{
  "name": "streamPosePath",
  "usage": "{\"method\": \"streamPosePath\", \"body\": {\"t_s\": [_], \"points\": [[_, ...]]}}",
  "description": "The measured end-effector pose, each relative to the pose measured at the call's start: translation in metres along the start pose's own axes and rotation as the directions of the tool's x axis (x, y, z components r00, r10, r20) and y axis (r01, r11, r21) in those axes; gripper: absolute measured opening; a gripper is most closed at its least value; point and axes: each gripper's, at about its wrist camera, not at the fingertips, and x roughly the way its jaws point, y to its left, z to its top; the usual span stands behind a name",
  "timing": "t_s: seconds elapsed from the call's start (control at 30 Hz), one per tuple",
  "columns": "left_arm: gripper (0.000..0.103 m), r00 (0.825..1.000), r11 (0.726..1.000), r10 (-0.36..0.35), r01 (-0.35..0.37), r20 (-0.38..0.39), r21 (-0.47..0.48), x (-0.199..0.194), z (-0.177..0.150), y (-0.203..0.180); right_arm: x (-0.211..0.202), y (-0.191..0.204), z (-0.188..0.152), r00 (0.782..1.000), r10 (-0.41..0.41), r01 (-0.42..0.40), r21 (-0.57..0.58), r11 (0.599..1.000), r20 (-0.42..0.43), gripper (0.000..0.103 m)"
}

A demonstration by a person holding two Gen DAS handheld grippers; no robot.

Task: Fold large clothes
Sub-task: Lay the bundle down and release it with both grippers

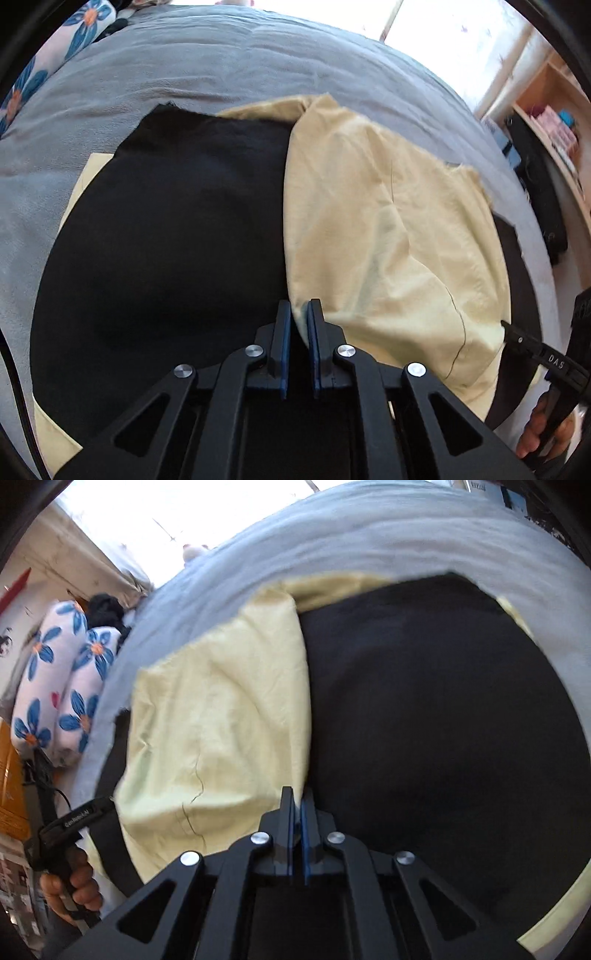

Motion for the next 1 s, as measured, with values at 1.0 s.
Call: {"method": "streamPosePath", "body": {"t_s": [1.0], "points": [[0.044, 0.998, 0.998, 0.023, -0.027, 0.058, 0.062, 0.021, 0.040, -0.051, 0.015, 0.035, 0.046, 0.994, -0.049, 0.062, -0.130, 0.990, 0.102, 0.024]]}}
